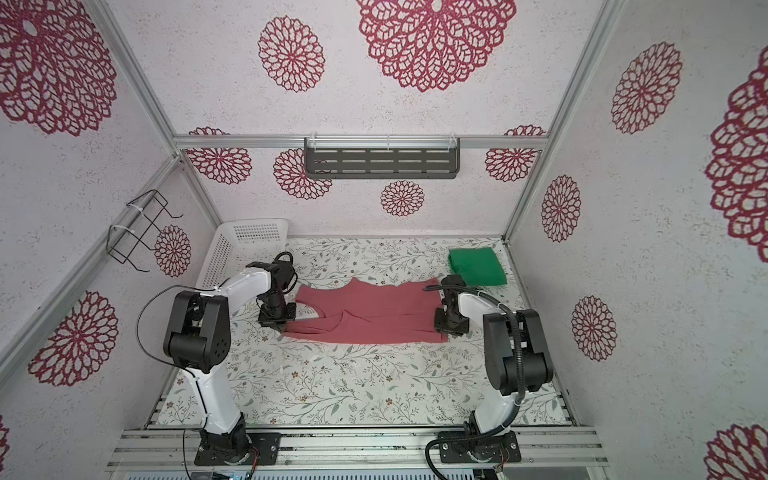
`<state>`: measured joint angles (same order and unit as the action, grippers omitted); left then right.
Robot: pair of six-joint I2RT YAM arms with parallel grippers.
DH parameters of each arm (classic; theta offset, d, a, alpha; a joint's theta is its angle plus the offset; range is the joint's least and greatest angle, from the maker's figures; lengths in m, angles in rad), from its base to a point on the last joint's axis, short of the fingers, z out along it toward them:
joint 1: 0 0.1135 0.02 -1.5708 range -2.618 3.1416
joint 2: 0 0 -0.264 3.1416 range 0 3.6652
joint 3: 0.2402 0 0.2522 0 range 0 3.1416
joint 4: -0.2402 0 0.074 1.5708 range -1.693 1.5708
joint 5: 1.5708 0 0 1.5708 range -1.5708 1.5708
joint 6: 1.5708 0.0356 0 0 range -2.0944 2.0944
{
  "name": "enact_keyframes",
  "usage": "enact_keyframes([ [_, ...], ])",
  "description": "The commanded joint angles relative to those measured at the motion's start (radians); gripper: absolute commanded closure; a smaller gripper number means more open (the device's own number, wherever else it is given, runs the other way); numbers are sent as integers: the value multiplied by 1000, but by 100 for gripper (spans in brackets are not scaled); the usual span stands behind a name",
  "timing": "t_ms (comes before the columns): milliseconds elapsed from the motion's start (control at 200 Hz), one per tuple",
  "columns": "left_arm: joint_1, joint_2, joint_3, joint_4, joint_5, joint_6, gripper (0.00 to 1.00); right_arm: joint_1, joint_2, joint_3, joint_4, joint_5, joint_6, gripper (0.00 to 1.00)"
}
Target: Fold and stack the tank tops
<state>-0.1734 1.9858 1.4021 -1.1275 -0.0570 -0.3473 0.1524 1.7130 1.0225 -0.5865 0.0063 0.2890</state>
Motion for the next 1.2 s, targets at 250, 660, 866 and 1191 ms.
enact_keyframes([
  [250,12,-238,-56,-86,-46,3,37,-61,-175,87,-155,-154,-53,54],
  [660,-57,-483,-85,-260,-81,-120,40,-57,-98,71,-66,-283,-15,70],
  [866,14,-453,-207,-125,-58,-89,35,-16,-91,53,-49,-299,7,68],
  [1191,0,-503,-196,-84,18,-160,38,68,-157,-67,22,-286,101,69],
])
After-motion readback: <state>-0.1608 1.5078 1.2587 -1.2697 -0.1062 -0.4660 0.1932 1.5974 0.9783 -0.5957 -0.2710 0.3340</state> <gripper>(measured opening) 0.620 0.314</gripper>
